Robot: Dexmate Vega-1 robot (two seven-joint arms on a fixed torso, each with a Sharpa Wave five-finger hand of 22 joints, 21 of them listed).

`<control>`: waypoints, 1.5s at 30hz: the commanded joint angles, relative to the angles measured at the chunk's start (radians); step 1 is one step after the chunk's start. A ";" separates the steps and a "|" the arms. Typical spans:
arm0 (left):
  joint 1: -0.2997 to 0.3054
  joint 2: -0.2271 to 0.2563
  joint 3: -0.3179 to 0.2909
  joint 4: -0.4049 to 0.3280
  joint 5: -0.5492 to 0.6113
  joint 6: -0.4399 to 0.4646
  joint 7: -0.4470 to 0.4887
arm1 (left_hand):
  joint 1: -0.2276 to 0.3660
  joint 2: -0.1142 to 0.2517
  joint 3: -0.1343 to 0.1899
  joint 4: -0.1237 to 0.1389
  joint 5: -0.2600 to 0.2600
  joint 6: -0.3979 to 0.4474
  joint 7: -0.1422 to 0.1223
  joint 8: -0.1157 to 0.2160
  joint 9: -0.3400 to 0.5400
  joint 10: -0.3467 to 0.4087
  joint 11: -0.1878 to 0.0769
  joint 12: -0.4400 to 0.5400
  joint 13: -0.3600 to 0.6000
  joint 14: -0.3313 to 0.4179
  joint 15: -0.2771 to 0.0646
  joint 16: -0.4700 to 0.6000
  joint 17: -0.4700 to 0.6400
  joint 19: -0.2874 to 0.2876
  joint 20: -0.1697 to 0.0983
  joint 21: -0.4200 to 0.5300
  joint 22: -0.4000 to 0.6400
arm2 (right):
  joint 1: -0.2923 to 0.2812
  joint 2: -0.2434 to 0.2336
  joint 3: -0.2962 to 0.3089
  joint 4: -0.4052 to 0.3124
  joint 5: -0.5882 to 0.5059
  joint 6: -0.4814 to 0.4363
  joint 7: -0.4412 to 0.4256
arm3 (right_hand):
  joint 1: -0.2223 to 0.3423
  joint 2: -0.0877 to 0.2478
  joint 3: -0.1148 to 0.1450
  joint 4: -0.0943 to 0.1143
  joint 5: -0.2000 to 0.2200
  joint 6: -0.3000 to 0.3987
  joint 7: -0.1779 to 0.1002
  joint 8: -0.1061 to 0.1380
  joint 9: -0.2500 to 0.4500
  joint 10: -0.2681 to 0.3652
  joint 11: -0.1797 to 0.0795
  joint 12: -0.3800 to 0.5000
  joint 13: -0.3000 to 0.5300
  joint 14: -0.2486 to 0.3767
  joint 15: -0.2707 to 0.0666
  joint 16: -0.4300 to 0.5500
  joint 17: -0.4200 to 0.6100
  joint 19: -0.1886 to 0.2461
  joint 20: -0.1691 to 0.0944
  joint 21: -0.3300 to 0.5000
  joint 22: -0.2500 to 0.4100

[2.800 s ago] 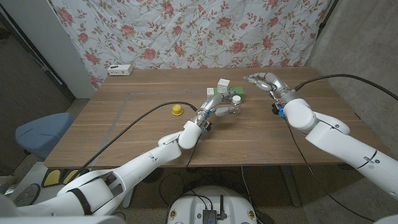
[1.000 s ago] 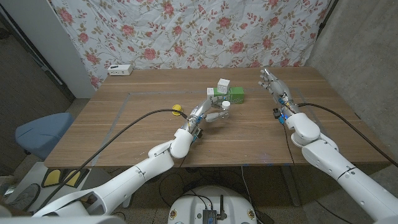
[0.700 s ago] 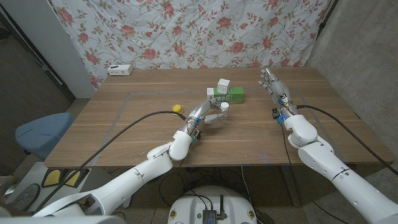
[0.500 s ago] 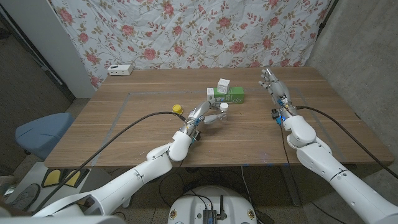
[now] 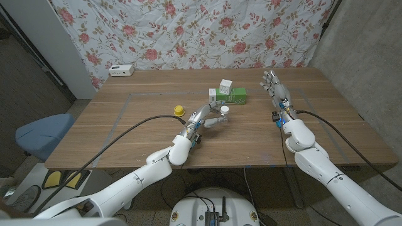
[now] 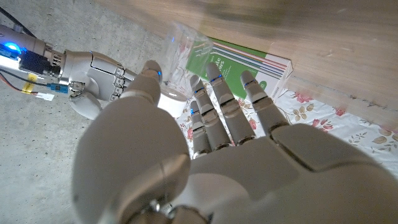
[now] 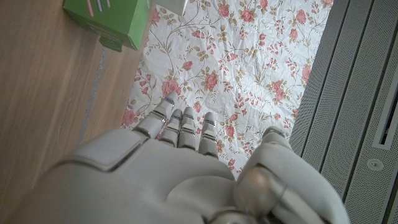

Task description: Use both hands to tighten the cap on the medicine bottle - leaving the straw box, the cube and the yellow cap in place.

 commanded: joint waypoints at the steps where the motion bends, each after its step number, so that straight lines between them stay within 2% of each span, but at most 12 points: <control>1: -0.005 0.000 0.000 0.030 -0.001 -0.025 0.007 | 0.001 0.007 -0.006 -0.004 0.006 0.007 -0.002 0.003 0.002 0.032 -0.038 0.004 0.005 -0.007 -0.122 0.003 0.005 -0.003 -0.004 0.006 0.002 | 0.017 0.049 -0.010 0.067 0.063 0.048 0.050 | -0.008 -0.004 0.006 0.003 0.005 -0.017 0.001 -0.004 0.000 -0.008 -0.001 -0.001 0.003 -0.006 0.001 0.003 0.003 -0.005 -0.008 0.003 0.003; 5: -0.011 -0.004 0.001 0.043 -0.004 -0.030 0.006 | 0.004 0.007 -0.006 -0.005 0.007 0.006 -0.002 0.002 0.002 0.032 -0.041 0.004 0.005 -0.011 -0.124 0.003 0.005 0.004 0.007 0.009 0.002 | 0.019 0.055 -0.013 0.079 0.072 0.041 0.050 | -0.012 -0.003 0.006 0.005 0.005 -0.019 0.001 -0.003 0.000 -0.008 -0.007 0.000 0.002 -0.004 -0.003 0.005 0.003 -0.001 -0.014 0.006 0.003; 6: -0.012 -0.004 0.001 0.047 -0.004 -0.033 0.006 | 0.005 0.006 -0.008 -0.006 0.006 0.006 -0.002 0.002 0.002 0.031 -0.031 0.004 0.005 -0.012 -0.125 0.003 0.006 0.005 0.009 0.010 0.002 | 0.020 0.060 -0.014 0.085 0.077 0.045 0.053 | -0.013 -0.003 0.006 0.006 0.005 -0.020 0.001 -0.003 0.000 -0.008 -0.007 0.000 0.002 -0.004 -0.003 0.005 0.003 0.000 -0.015 0.006 0.003; 11: -0.020 -0.005 0.004 0.061 -0.005 -0.043 0.002 | 0.007 0.006 -0.010 -0.007 0.007 0.006 -0.002 0.002 0.002 0.030 -0.042 0.003 0.005 -0.016 -0.125 0.003 0.006 0.005 0.011 0.010 0.002 | 0.024 0.077 -0.014 0.111 0.104 0.057 0.069 | -0.017 -0.002 0.006 0.008 0.006 -0.025 -0.005 -0.003 0.000 -0.008 -0.011 0.000 0.002 -0.003 -0.006 0.006 0.004 0.000 -0.016 0.006 0.003; 12: -0.020 -0.006 0.003 0.062 -0.006 -0.042 0.004 | 0.007 0.007 -0.010 -0.006 0.007 0.006 -0.002 0.003 0.002 0.031 -0.043 0.004 0.005 -0.016 -0.124 0.003 0.006 0.005 0.011 0.010 0.002 | 0.025 0.078 -0.015 0.114 0.107 0.058 0.073 | -0.031 0.002 0.008 0.014 0.008 -0.026 -0.141 0.006 0.003 -0.010 -0.013 0.001 0.001 -0.004 -0.008 0.007 0.003 -0.005 -0.014 0.007 0.003; 13: -0.021 -0.007 0.003 0.065 -0.005 -0.045 0.006 | 0.007 0.007 -0.011 -0.006 0.007 0.006 -0.003 0.003 0.002 0.030 -0.041 0.004 0.005 -0.017 -0.124 0.003 0.006 0.005 0.011 0.010 0.002 | 0.026 0.081 -0.015 0.116 0.108 0.059 0.073 | -0.035 -0.004 0.009 0.013 0.009 -0.027 -0.174 0.007 0.004 -0.011 -0.022 0.001 0.000 -0.003 -0.012 0.007 0.001 -0.001 -0.018 0.008 0.003; 14: -0.020 -0.009 0.002 0.063 -0.005 -0.037 0.006 | 0.007 0.007 -0.011 -0.006 0.007 0.006 -0.003 0.002 0.002 0.031 -0.043 0.004 0.005 -0.018 -0.124 0.003 0.006 0.006 0.011 0.011 0.002 | 0.027 0.082 -0.016 0.118 0.111 0.060 0.076 | -0.039 -0.005 0.012 0.011 0.011 -0.030 -0.051 0.006 0.001 -0.012 -0.029 0.000 0.000 -0.003 -0.018 0.007 0.000 0.001 -0.020 0.009 0.003; 15: -0.025 -0.008 0.005 0.071 -0.005 -0.049 0.006 | 0.007 0.007 -0.012 -0.006 0.007 0.005 -0.002 0.002 0.002 0.031 -0.045 0.004 0.005 -0.018 -0.124 0.003 0.006 0.005 0.012 0.010 0.002 | 0.027 0.083 -0.015 0.120 0.116 0.060 0.079 | -0.039 -0.004 0.015 0.011 0.012 -0.037 -0.025 0.004 0.000 -0.012 -0.032 0.000 0.000 -0.004 -0.022 0.006 0.000 0.004 -0.023 0.009 0.003; 16: -0.026 -0.009 0.005 0.074 -0.005 -0.051 0.006 | 0.007 0.008 -0.012 -0.006 0.007 0.006 -0.002 0.003 0.002 0.031 -0.044 0.004 0.005 -0.019 -0.124 0.003 0.006 0.006 0.012 0.011 0.002 | 0.028 0.085 -0.015 0.123 0.117 0.061 0.079 | -0.039 -0.003 0.015 0.011 0.012 -0.040 -0.018 0.003 0.000 -0.013 -0.034 0.000 0.000 -0.004 -0.024 0.006 -0.001 0.003 -0.024 0.009 0.003; 32: -0.057 -0.028 0.021 0.133 -0.013 -0.078 -0.006 | 0.011 0.014 -0.016 -0.005 0.008 0.000 -0.003 0.001 0.002 0.024 -0.048 0.003 0.004 -0.040 -0.126 0.001 0.006 0.005 0.015 0.011 0.002 | 0.035 0.103 -0.013 0.167 0.144 0.060 0.087 | -0.044 -0.001 0.018 0.012 0.012 -0.052 -0.007 0.000 -0.001 -0.021 -0.044 -0.002 0.000 -0.009 -0.027 0.005 0.000 -0.002 -0.030 0.007 0.003; 39: -0.057 -0.030 0.025 0.138 -0.016 -0.079 -0.007 | 0.010 0.016 -0.019 -0.003 0.008 -0.001 -0.003 0.001 0.002 0.023 -0.046 0.003 0.004 -0.042 -0.126 0.002 0.006 0.004 0.014 0.011 0.002 | 0.037 0.110 -0.013 0.182 0.154 0.059 0.090 | -0.047 -0.001 0.019 0.013 0.012 -0.041 0.021 0.005 -0.002 -0.022 -0.053 -0.002 0.000 -0.010 -0.030 0.005 0.000 -0.002 -0.032 0.007 0.003; 45: -0.055 -0.031 0.028 0.140 -0.015 -0.080 -0.003 | 0.011 0.015 -0.022 -0.003 0.007 0.000 -0.005 0.001 0.002 0.027 -0.049 0.004 0.004 -0.044 -0.126 0.003 0.007 0.003 0.011 0.010 0.002 | 0.036 0.110 -0.014 0.187 0.161 0.053 0.094 | -0.048 0.000 0.021 0.014 0.013 -0.039 0.035 0.006 -0.002 -0.022 -0.044 -0.002 0.000 -0.009 -0.031 0.006 0.000 -0.002 -0.036 0.007 0.003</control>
